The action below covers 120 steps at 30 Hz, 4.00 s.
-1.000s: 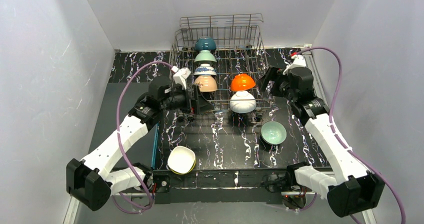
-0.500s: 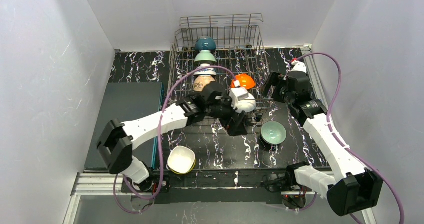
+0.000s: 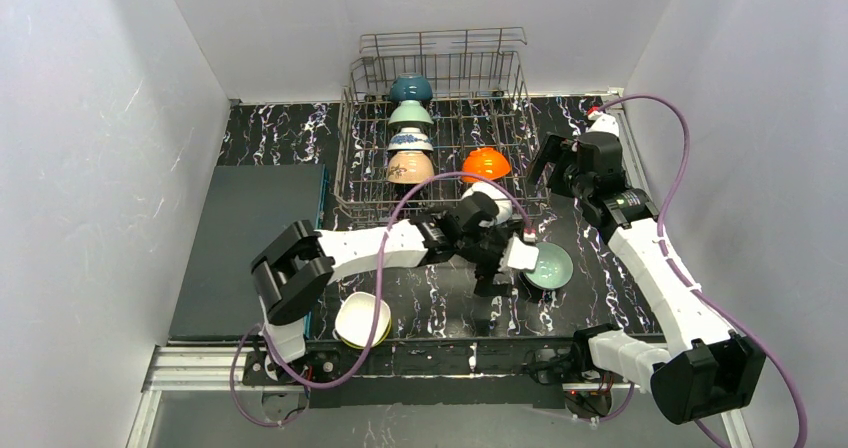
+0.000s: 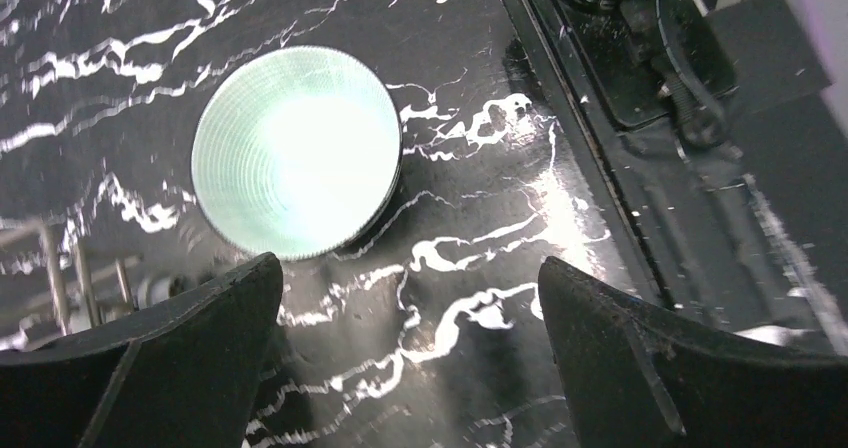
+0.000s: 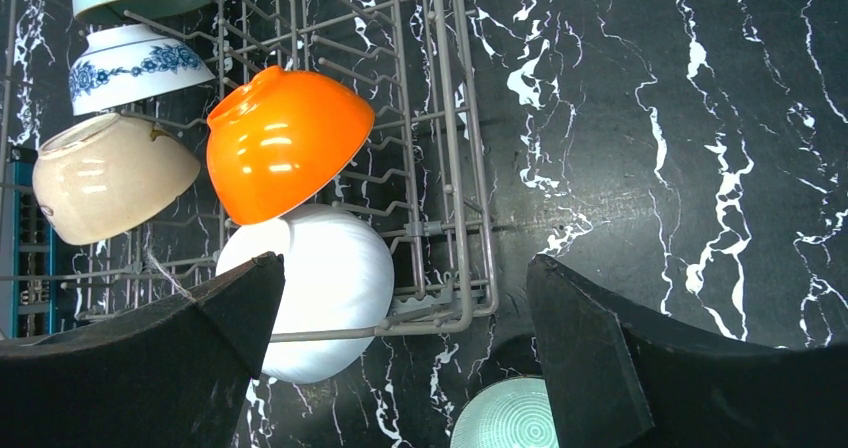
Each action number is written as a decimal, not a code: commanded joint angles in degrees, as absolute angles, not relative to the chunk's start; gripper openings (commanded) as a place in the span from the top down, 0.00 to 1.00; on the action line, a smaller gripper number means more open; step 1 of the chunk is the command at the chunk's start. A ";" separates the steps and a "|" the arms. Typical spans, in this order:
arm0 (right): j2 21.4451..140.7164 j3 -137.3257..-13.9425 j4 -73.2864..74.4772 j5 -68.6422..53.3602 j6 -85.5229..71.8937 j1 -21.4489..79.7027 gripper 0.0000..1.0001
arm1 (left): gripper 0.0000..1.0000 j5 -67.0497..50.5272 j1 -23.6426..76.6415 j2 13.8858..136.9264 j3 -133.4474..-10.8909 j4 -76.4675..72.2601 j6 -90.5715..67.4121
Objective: Load the bowls into the dish rack
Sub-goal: Pick up the bowl from the center of the board, then turn the bowl upside down on the dish rack.
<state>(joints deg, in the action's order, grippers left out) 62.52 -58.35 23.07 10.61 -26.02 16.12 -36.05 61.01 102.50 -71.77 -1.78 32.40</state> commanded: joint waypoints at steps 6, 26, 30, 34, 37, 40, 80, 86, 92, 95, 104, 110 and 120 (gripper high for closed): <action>61.43 -61.97 23.72 11.69 -24.60 15.69 0.01 | 0.13 -31.53 66.10 110.54 -79.89 3.12 55.35; 61.86 -62.80 24.12 8.87 -23.30 15.54 0.01 | 0.66 -11.97 70.73 124.68 -92.06 8.40 55.26; 61.89 -63.69 24.55 8.37 -23.29 15.48 0.01 | 0.96 -10.03 71.17 122.50 -90.71 7.92 54.25; 62.76 -66.62 25.90 6.51 -22.76 15.48 0.01 | 1.00 -9.17 71.36 117.76 -87.31 5.97 50.81; 63.52 -69.38 27.43 5.60 -22.32 15.49 0.01 | 1.00 -9.87 71.37 112.11 -82.50 1.71 46.43; 63.75 -70.95 27.54 3.78 -22.34 15.47 0.01 | 1.00 -11.68 71.37 104.68 -77.44 -3.25 41.54; 84.93 -76.05 1.74 -32.93 -42.83 28.85 0.01 | 1.00 -21.51 36.16 66.55 -47.79 -26.13 27.36; 88.35 -76.04 -1.64 -33.46 -46.12 31.44 0.01 | 1.00 -21.59 34.62 67.37 -47.89 -26.47 25.88; 90.14 -75.46 -1.49 -32.90 -47.93 32.28 0.01 | 1.00 -21.37 33.54 67.59 -47.73 -26.88 25.75; 91.21 -75.98 -1.57 -33.48 -48.55 32.38 0.01 | 1.00 -21.86 33.37 67.76 -47.63 -26.89 26.05; 93.01 -78.68 -5.95 -36.71 -49.66 33.05 0.01 | 1.00 -25.51 32.87 68.54 -47.79 -26.76 25.41; 93.95 -78.18 -10.46 -39.71 -52.79 33.20 0.01 | 1.00 -27.54 32.70 69.21 -48.06 -26.72 24.62; 94.00 -80.84 -0.88 -36.48 -49.31 33.31 0.15 | 1.00 -26.38 32.71 69.10 -48.28 -23.67 29.32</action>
